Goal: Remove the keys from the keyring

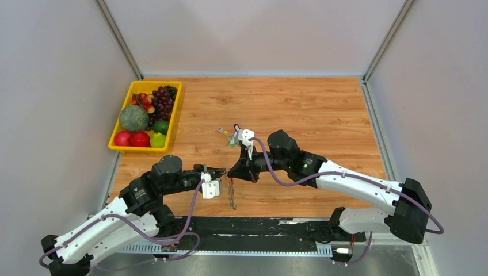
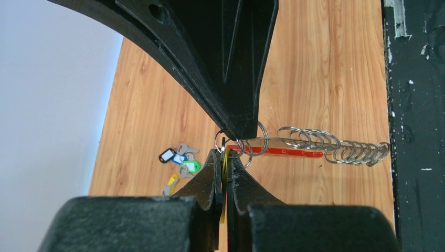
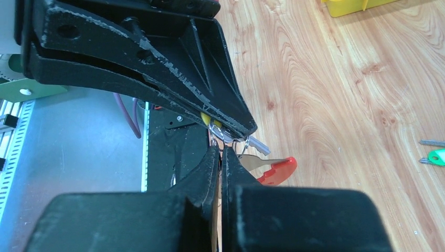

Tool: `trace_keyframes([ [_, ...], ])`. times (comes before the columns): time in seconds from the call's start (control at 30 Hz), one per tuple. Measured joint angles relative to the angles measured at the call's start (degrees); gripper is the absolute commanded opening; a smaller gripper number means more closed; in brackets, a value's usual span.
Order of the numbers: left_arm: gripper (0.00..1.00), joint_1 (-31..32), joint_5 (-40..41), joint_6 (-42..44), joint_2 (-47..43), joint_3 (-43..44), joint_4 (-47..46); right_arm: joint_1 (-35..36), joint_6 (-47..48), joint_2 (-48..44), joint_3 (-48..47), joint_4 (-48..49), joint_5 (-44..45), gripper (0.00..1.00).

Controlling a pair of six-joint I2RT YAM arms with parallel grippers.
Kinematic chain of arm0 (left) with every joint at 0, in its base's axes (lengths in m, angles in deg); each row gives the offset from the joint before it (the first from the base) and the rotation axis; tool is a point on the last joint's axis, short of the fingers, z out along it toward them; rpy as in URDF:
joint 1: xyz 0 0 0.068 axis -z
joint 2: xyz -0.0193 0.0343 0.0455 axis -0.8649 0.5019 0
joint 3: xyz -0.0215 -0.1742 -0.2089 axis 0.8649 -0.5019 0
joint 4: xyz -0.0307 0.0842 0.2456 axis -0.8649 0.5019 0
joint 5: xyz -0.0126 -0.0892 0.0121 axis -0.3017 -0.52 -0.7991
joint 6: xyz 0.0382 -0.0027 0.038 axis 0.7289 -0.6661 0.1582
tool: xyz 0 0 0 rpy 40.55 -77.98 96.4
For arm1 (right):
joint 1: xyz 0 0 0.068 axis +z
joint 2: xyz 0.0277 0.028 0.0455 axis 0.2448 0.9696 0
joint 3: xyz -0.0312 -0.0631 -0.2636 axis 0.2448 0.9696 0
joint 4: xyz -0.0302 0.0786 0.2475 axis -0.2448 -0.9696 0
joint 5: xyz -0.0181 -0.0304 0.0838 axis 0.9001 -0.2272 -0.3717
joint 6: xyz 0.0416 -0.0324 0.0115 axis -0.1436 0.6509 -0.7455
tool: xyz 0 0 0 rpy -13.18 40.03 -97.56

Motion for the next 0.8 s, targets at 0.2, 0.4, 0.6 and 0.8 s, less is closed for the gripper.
trace_keyframes([
  [0.2, 0.00, 0.0, -0.2, 0.0, 0.0, 0.0, -0.8, -0.1, -1.3, -1.8, 0.4, -0.2, -1.4, 0.00],
  [0.4, 0.00, 0.1, -0.8, 0.0, -0.2, 0.0, -1.8, -0.8, -4.9, -2.7, 1.9, 3.4, -4.3, 0.00],
  [0.6, 0.00, 0.1, -1.1, 0.1, -0.2, 0.0, -1.9, -1.9, -10.9, -2.7, 4.8, 10.2, -7.0, 0.00],
  [0.8, 0.00, 0.1, -1.4, 0.1, -0.2, 0.0, -3.3, -3.5, -18.6, -2.7, 7.7, 18.1, -9.7, 0.00],
])
